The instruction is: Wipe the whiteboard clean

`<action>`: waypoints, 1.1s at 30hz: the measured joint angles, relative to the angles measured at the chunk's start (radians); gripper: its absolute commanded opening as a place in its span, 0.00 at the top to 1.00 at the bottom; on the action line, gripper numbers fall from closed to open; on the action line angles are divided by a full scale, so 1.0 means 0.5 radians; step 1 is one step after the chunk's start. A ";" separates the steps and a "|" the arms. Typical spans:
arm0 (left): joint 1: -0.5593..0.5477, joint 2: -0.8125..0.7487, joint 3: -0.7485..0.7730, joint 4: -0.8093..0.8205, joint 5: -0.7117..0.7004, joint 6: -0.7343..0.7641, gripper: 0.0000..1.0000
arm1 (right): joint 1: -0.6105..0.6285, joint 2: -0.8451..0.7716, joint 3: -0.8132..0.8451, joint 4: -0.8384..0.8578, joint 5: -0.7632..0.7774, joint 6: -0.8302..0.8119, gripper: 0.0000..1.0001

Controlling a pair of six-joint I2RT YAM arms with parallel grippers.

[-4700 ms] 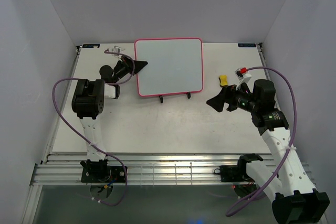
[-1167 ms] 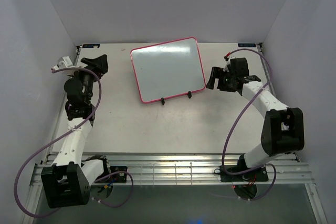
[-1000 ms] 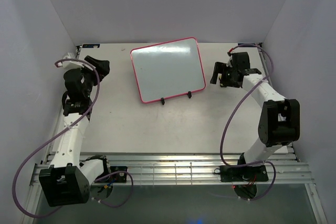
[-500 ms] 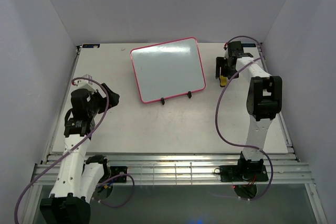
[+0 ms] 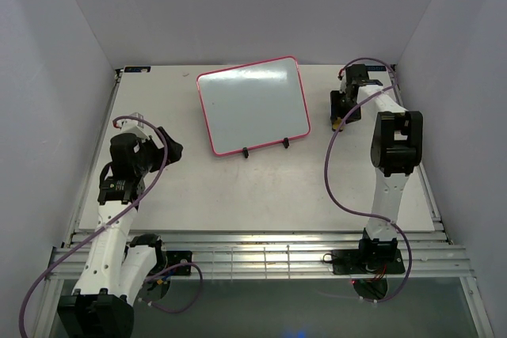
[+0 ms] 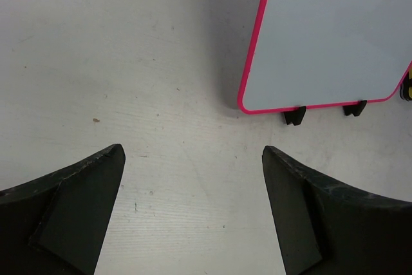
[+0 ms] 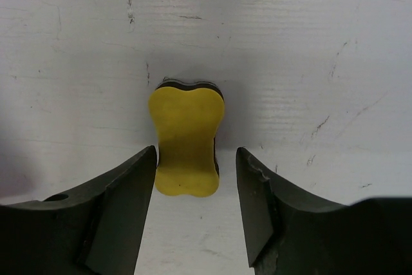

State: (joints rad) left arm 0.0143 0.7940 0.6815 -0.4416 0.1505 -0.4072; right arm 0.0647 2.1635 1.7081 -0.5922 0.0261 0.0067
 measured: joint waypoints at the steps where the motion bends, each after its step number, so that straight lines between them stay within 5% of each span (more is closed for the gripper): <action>1: -0.017 0.001 0.000 0.001 -0.008 0.001 0.02 | 0.000 0.012 0.010 -0.008 -0.002 -0.013 0.46; 15: -0.071 0.005 0.000 0.001 -0.001 0.016 0.02 | 0.000 0.111 0.101 -0.021 -0.052 -0.060 0.66; 23: -0.072 0.005 0.000 0.000 -0.008 0.016 0.02 | 0.049 -0.007 0.025 -0.025 -0.079 -0.035 0.67; 27: -0.072 -0.003 0.001 -0.017 -0.088 0.008 0.02 | 0.306 -0.282 -0.026 -0.017 0.016 0.009 0.67; 33: -0.072 -0.039 0.011 -0.080 -0.304 -0.034 0.02 | 1.067 -0.494 0.123 0.181 0.214 0.040 0.67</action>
State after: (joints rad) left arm -0.0219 0.7746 0.6872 -0.4816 -0.0013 -0.4240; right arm 0.5983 1.9163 1.7695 -0.5018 0.1329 0.0269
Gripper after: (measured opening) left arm 0.979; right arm 0.405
